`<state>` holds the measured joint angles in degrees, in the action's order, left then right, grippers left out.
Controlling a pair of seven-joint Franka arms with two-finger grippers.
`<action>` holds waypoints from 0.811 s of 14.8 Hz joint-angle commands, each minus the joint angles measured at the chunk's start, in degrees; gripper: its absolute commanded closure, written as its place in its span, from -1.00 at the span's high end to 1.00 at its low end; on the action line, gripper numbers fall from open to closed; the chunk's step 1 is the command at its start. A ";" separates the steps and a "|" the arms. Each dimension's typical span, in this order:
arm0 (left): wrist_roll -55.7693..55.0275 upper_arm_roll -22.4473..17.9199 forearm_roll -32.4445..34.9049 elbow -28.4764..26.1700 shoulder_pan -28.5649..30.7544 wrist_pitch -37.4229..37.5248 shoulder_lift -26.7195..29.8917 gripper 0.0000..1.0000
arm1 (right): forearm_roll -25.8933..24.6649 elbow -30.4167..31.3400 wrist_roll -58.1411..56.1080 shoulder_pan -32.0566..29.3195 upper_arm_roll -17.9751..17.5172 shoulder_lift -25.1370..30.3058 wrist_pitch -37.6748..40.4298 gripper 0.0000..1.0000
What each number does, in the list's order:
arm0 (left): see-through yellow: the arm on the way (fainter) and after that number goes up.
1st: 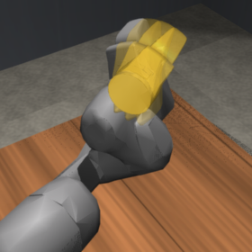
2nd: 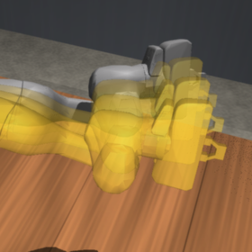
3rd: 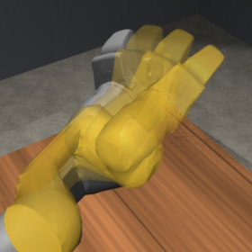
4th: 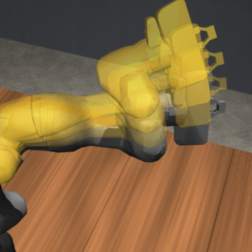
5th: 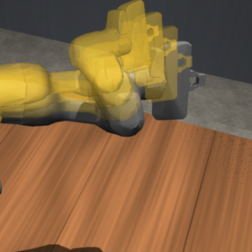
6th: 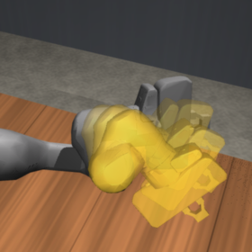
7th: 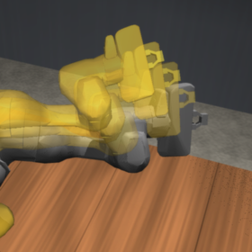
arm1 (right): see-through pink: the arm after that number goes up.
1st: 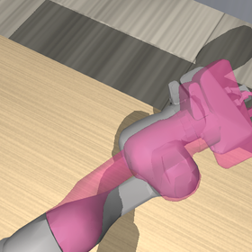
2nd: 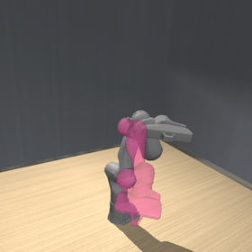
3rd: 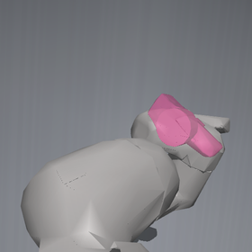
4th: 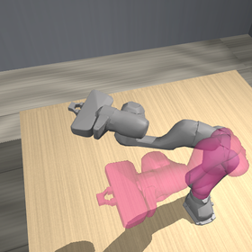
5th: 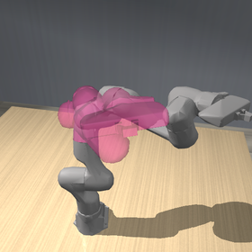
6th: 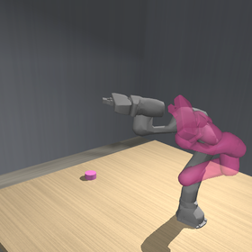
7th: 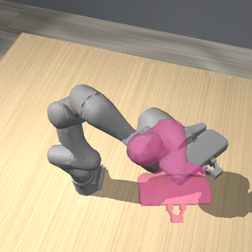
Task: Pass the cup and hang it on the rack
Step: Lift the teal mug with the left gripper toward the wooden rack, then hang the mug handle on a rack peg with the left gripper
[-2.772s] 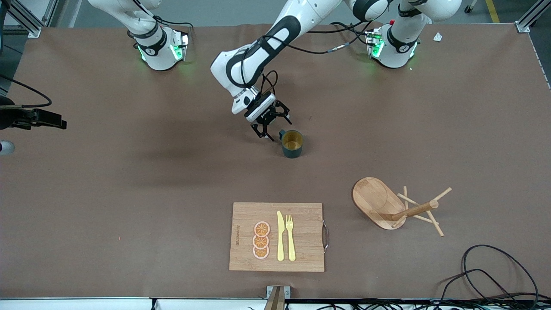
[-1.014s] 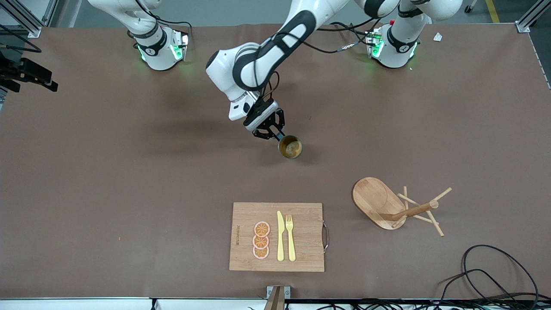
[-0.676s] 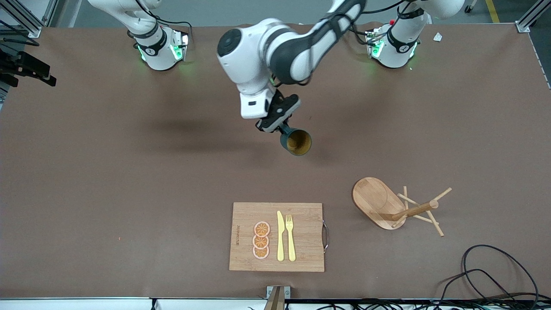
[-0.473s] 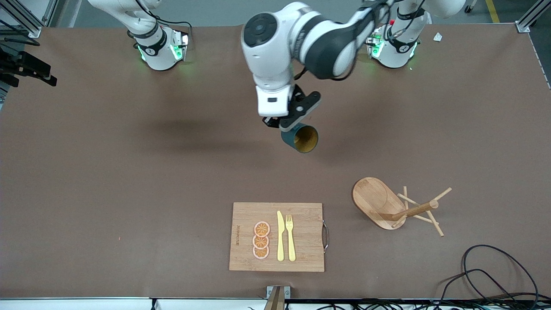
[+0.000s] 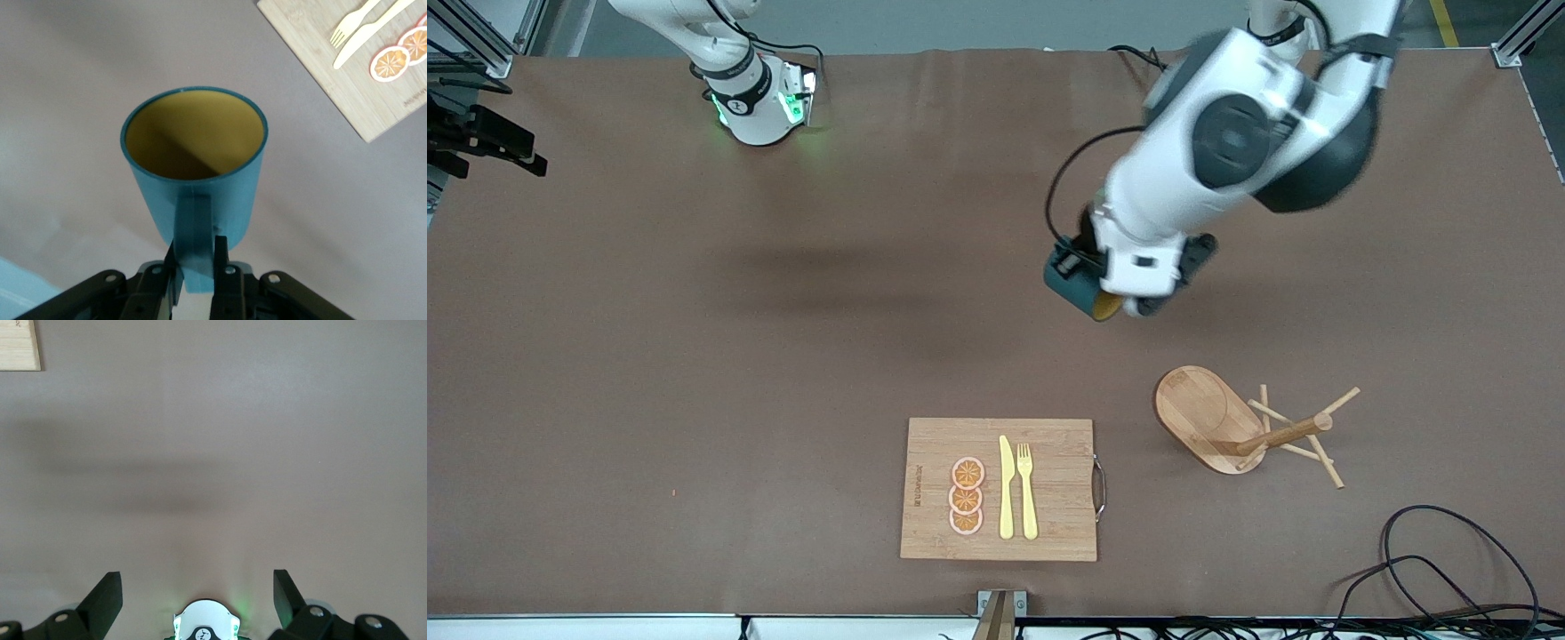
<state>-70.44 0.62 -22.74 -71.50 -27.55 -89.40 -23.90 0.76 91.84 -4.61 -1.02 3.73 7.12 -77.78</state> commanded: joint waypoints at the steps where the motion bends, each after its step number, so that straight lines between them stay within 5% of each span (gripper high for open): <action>1: 11.69 0.61 -9.84 -1.89 10.30 4.48 1.05 -0.97 | -0.85 1.32 -0.49 0.05 -0.21 1.76 -0.09 1.00; 6: 25.60 0.61 -26.10 -1.72 25.51 10.99 -4.48 -0.97 | -0.85 1.06 -0.58 0.05 -0.12 4.21 0.27 1.00; 12: 33.43 0.61 -38.69 -0.93 31.95 13.02 -10.73 -0.97 | -1.20 1.15 -0.49 -0.03 -0.21 4.13 -0.26 1.00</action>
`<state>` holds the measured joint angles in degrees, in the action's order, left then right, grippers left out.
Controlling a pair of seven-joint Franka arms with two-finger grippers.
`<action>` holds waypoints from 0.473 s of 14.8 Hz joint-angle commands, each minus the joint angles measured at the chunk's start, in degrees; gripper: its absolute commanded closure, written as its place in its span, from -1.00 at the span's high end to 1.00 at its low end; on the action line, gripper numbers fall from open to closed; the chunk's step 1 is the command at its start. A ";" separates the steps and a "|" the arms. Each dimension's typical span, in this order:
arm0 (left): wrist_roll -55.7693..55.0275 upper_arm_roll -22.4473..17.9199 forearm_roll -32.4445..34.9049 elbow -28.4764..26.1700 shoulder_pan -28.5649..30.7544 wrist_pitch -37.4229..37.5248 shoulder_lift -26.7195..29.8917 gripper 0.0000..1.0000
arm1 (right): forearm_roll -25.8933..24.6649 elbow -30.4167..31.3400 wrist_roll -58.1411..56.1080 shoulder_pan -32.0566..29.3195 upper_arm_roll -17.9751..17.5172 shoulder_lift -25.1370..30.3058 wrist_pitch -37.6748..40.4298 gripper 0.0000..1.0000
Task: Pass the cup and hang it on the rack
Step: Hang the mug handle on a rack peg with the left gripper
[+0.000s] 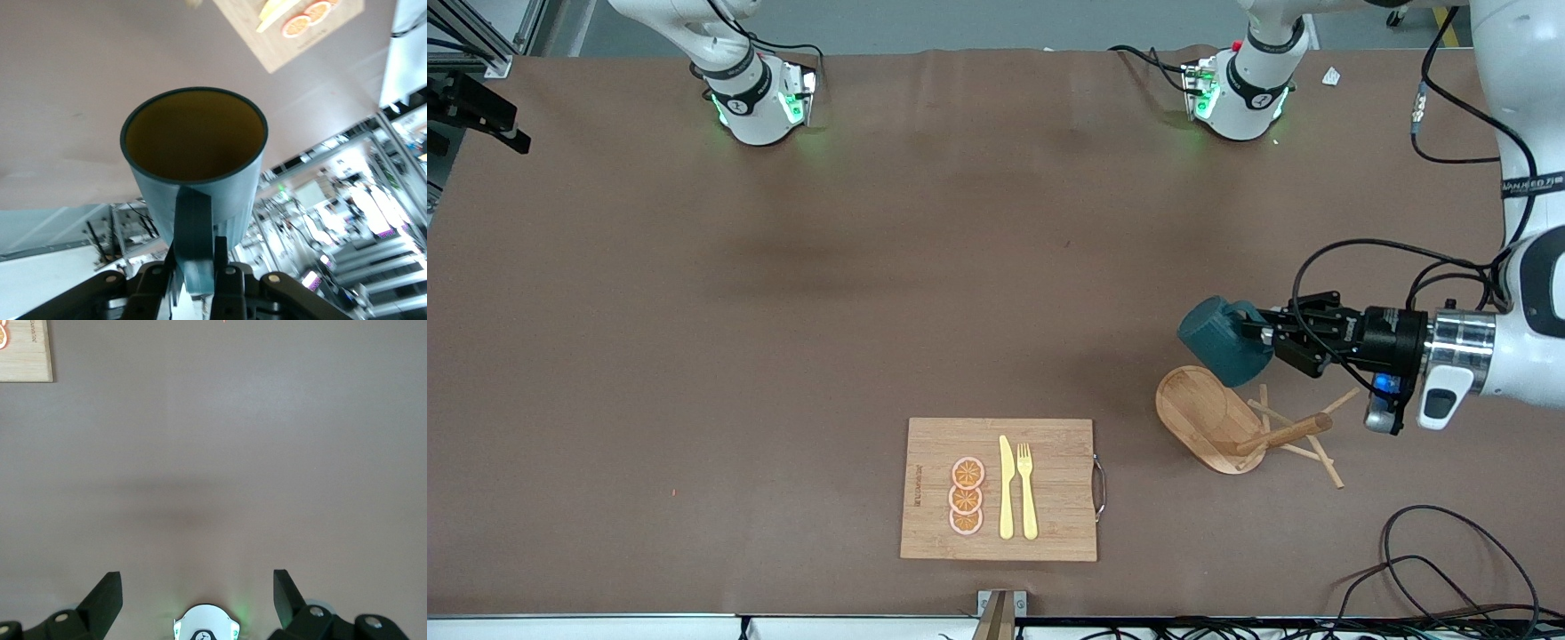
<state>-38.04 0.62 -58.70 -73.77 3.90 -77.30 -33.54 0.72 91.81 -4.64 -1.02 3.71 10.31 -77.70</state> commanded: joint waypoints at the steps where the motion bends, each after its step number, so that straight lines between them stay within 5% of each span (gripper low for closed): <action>1: 2.08 0.44 -3.61 1.44 0.58 0.83 -1.88 -0.97 | -1.24 1.17 -0.46 -0.03 -0.10 0.94 -0.26 1.00; 7: 9.02 0.17 -6.60 1.97 2.69 -1.72 -5.31 -0.96 | -1.24 1.17 -0.46 0.23 -0.19 0.94 -0.09 1.00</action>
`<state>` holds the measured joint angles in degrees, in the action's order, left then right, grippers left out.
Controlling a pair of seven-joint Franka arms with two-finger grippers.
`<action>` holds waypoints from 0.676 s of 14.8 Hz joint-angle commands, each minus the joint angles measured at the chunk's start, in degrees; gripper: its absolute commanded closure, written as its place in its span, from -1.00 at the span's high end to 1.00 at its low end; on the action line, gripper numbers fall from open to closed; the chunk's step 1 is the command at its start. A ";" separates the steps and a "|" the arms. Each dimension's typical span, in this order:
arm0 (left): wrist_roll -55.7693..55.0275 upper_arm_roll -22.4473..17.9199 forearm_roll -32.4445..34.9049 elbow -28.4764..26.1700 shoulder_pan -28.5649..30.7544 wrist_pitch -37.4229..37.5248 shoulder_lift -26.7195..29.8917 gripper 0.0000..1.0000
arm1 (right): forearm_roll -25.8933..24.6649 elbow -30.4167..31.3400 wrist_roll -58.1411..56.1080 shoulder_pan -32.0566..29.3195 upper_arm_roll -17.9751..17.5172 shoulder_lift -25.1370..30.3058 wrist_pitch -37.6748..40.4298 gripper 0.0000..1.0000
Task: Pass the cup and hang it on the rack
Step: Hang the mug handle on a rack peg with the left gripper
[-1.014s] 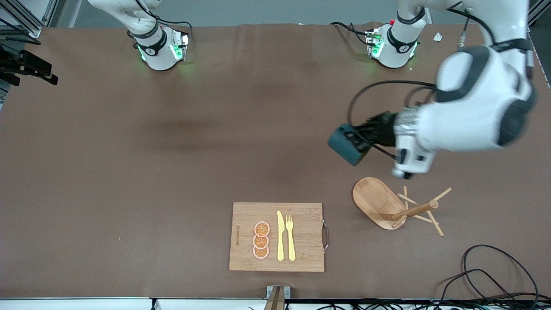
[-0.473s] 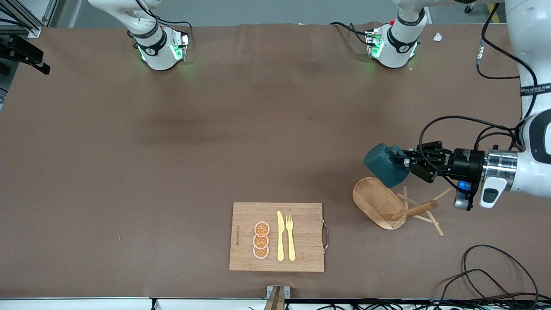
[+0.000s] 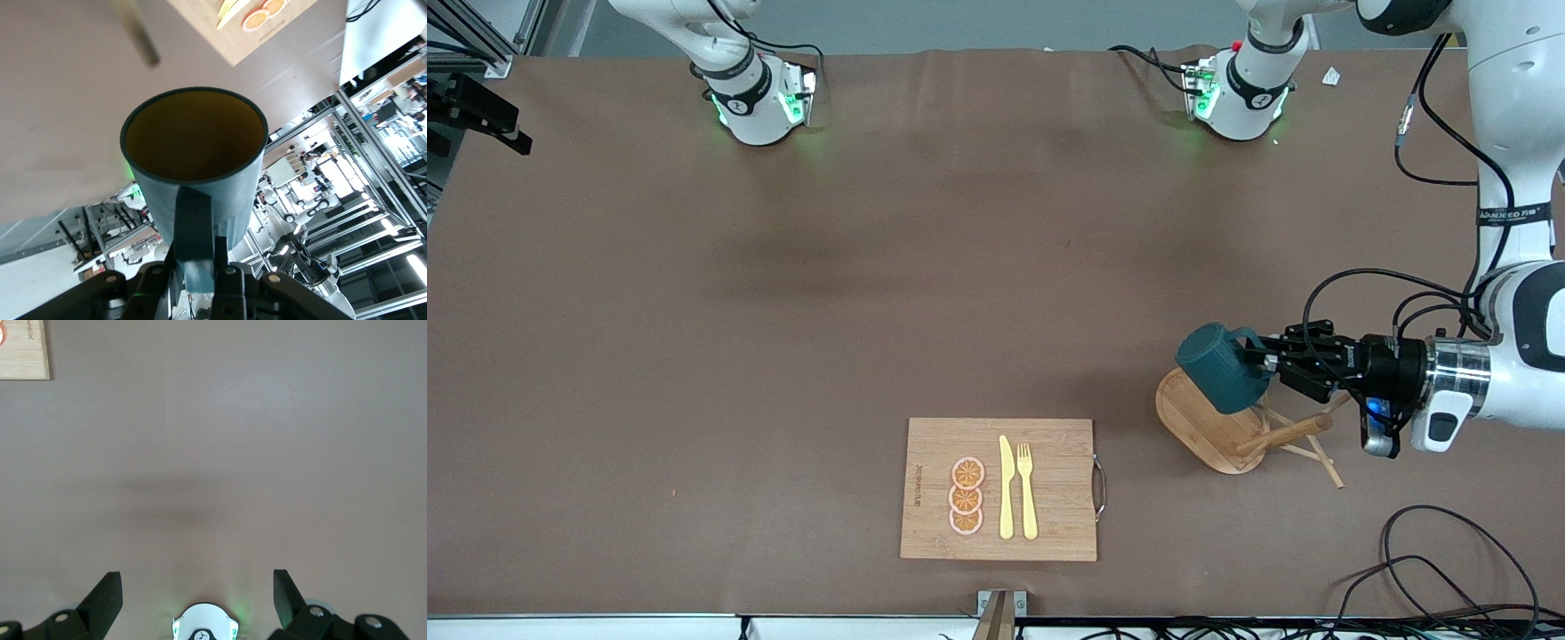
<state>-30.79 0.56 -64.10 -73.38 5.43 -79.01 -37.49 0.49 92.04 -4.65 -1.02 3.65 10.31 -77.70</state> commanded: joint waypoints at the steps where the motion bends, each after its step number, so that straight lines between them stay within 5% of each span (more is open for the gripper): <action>1: 2.92 0.23 -1.20 1.57 1.77 -0.01 -1.71 -0.96 | -1.01 0.94 -0.45 0.31 -0.13 0.94 -0.08 1.00; 10: 10.65 -0.21 -1.03 1.49 4.85 -0.10 -5.84 -0.83 | -1.19 0.94 -0.54 0.76 -0.13 0.94 0.09 1.00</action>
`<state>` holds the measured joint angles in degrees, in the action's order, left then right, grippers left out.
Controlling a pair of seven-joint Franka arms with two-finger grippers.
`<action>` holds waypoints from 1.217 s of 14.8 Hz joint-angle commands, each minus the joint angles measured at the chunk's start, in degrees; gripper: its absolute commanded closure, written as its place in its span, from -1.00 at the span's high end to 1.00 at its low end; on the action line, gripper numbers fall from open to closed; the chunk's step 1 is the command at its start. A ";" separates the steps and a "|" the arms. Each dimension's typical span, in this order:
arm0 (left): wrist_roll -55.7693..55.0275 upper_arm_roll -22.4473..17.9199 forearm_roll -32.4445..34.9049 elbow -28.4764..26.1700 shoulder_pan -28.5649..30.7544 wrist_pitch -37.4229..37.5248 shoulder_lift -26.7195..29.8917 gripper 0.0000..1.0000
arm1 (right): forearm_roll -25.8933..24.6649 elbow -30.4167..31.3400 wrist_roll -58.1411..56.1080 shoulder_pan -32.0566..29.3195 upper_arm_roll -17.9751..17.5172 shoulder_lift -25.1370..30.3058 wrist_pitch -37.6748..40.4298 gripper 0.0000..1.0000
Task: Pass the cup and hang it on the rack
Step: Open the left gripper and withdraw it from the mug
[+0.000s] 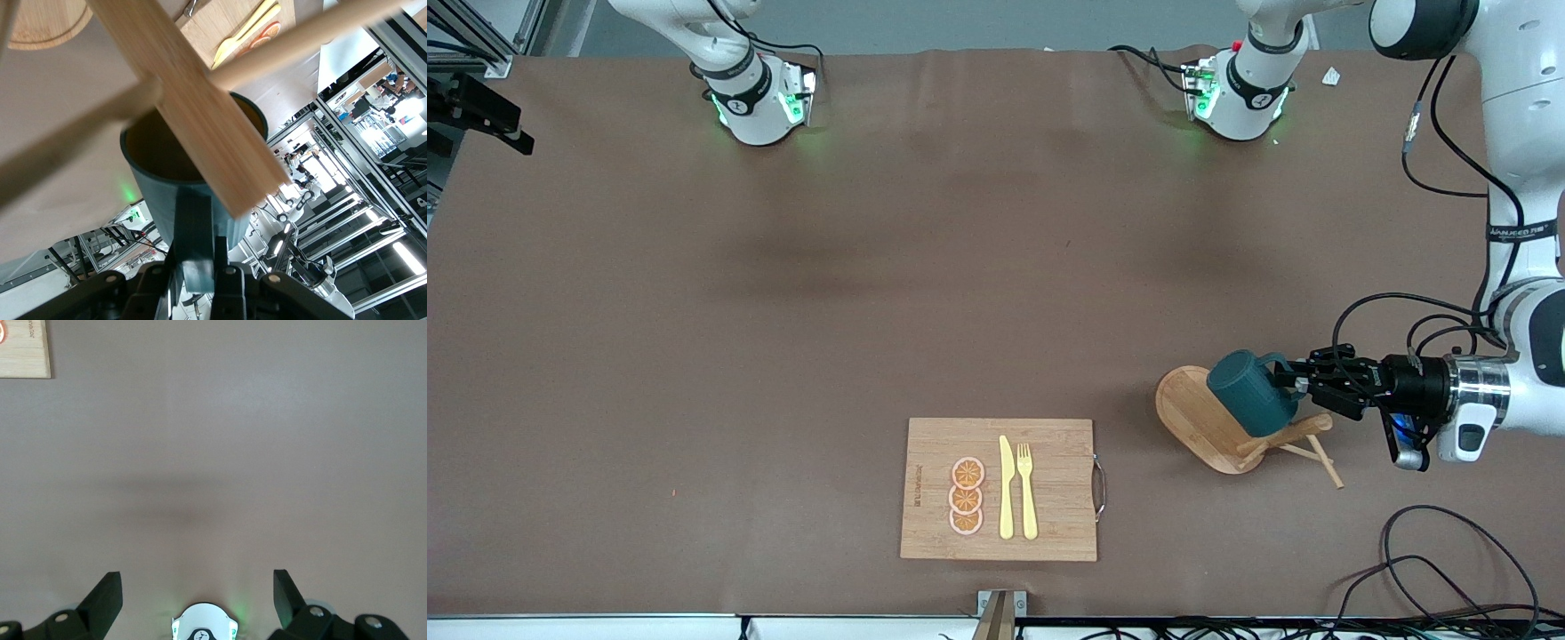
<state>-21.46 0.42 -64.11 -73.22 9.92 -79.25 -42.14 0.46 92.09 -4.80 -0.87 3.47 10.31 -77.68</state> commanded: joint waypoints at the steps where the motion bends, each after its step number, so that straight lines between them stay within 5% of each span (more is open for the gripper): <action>1: 1.68 0.02 -1.10 1.32 0.80 0.15 -1.54 -0.83 | -1.16 0.90 -0.39 0.61 0.05 0.94 0.07 1.00; 7: 3.87 0.02 -1.19 1.24 1.86 0.15 -2.07 -0.63 | -1.16 0.99 -0.39 0.70 0.05 0.94 0.07 1.00; 10: 4.06 0.02 -1.19 1.15 1.77 0.15 -1.98 0.08 | -1.16 0.99 -0.39 0.70 0.05 1.03 0.16 1.00; 12: 3.44 0.02 -1.10 1.32 1.68 -0.03 -1.80 0.99 | -1.16 0.99 -0.39 0.70 0.05 1.03 0.25 1.00; 18: -4.45 -0.15 3.45 1.50 1.68 -1.08 4.77 1.00 | -1.16 0.90 -0.39 0.70 0.05 1.03 0.25 1.00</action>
<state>-22.50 0.41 -63.55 -70.68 11.66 -79.79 -41.89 0.38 92.10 -4.83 -0.75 3.45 10.31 -77.43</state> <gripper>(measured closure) 0.013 0.000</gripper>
